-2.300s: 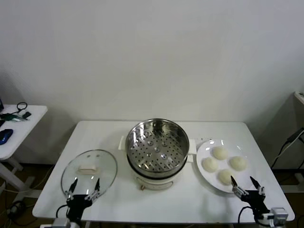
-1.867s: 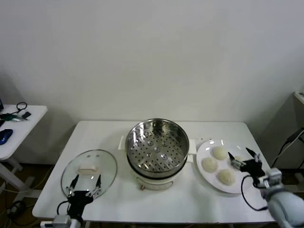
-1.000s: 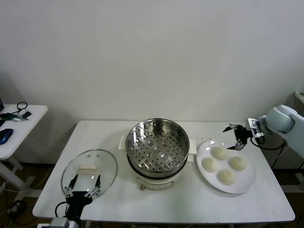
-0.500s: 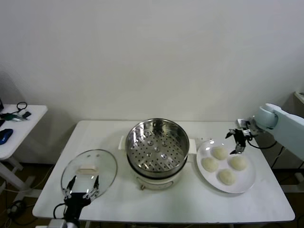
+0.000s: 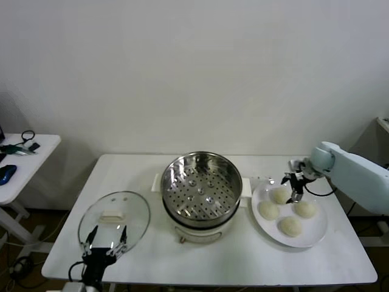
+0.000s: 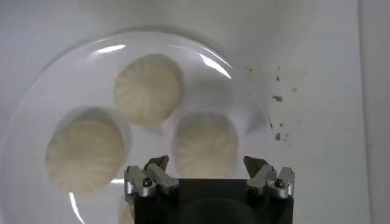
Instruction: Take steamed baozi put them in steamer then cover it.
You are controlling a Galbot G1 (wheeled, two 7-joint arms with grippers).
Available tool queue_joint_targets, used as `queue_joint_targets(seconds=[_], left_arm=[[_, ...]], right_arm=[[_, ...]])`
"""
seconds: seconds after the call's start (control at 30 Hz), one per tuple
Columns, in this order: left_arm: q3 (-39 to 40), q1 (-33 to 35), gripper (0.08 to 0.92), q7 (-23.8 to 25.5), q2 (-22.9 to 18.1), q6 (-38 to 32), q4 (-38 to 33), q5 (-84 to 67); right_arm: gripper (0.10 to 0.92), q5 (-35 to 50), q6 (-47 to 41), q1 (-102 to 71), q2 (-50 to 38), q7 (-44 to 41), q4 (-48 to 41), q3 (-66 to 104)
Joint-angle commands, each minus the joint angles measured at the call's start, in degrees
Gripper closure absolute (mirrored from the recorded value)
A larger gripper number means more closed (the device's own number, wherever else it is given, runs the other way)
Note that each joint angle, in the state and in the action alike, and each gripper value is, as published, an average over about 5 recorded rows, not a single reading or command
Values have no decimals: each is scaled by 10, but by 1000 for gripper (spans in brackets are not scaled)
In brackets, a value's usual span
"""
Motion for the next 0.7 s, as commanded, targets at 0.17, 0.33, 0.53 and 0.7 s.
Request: queue_joint_targets(seconds=[0.17, 0.33, 0.53, 0.7], left_arm=[[1, 3, 177, -1, 0, -2, 1, 1], [2, 4, 177, -2, 0, -3, 3, 3], [2, 2, 177, -3, 0, -4, 6, 4], [2, 2, 177, -3, 2, -4, 8, 4]], right_arm=[[230, -14, -1, -2, 28, -6, -33, -7], [311, -15, -1, 1, 27, -12, -36, -12], [376, -8, 2, 14, 25, -11, -27, -14], [389, 31, 26, 131, 8, -26, 41, -116]])
